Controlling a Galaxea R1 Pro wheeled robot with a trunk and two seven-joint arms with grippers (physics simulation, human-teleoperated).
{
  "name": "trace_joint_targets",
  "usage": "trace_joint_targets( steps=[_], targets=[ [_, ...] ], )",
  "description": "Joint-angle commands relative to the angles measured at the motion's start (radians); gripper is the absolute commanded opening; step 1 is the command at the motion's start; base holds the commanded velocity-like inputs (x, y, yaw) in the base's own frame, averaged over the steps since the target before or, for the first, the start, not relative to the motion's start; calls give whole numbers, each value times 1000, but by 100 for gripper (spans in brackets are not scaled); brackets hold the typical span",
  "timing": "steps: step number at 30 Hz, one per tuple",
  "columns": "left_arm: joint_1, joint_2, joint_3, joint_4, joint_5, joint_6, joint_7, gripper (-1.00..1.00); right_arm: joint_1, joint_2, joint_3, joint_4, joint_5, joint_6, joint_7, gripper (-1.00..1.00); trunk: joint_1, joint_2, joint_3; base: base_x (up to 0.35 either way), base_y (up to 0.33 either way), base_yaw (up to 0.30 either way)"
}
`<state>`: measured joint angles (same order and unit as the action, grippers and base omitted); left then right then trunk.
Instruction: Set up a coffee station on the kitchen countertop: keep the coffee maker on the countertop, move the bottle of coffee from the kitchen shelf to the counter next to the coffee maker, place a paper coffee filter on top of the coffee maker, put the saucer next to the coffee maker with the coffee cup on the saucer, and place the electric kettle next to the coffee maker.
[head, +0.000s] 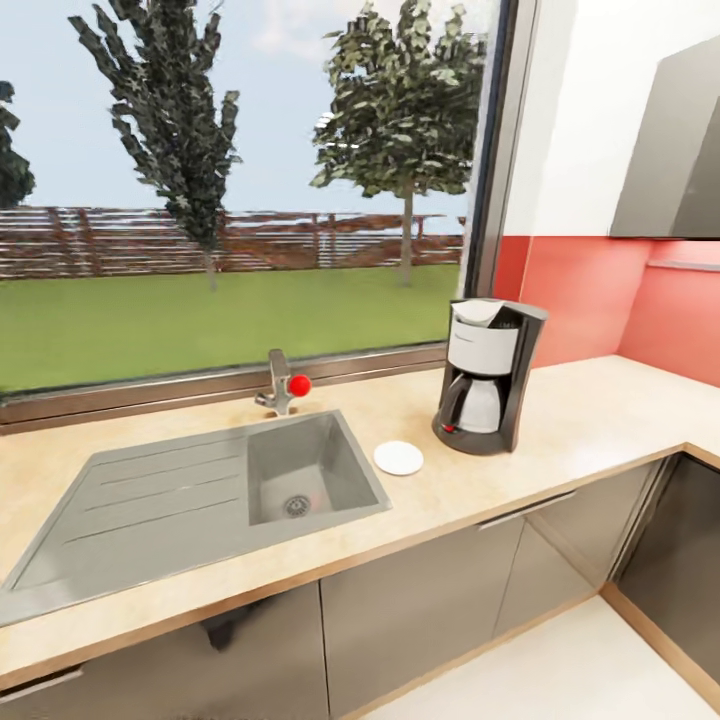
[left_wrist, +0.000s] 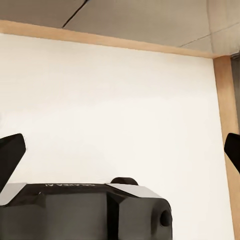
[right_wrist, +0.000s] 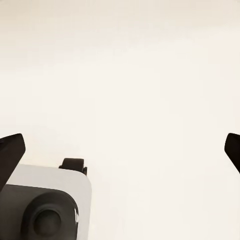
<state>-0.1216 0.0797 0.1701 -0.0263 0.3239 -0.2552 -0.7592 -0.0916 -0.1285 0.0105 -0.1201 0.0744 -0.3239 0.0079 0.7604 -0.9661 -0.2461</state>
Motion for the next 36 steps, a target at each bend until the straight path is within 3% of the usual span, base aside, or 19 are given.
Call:
trace_joint_targets(
  steps=[1,18,36],
  targets=[
    [-1,0,8,2,-6,-4,-3,100,0,0,0,0,7,-3,0,100,0,-1,-1,-5,9,261],
    [-1,0,8,2,-6,-4,-3,100,0,0,0,0,7,-3,0,100,0,-1,-1,-1,173,120],
    [-1,0,8,2,-6,-4,-3,100,0,1,0,0,7,-3,0,100,0,-1,-1,0,15,260]
  ],
)
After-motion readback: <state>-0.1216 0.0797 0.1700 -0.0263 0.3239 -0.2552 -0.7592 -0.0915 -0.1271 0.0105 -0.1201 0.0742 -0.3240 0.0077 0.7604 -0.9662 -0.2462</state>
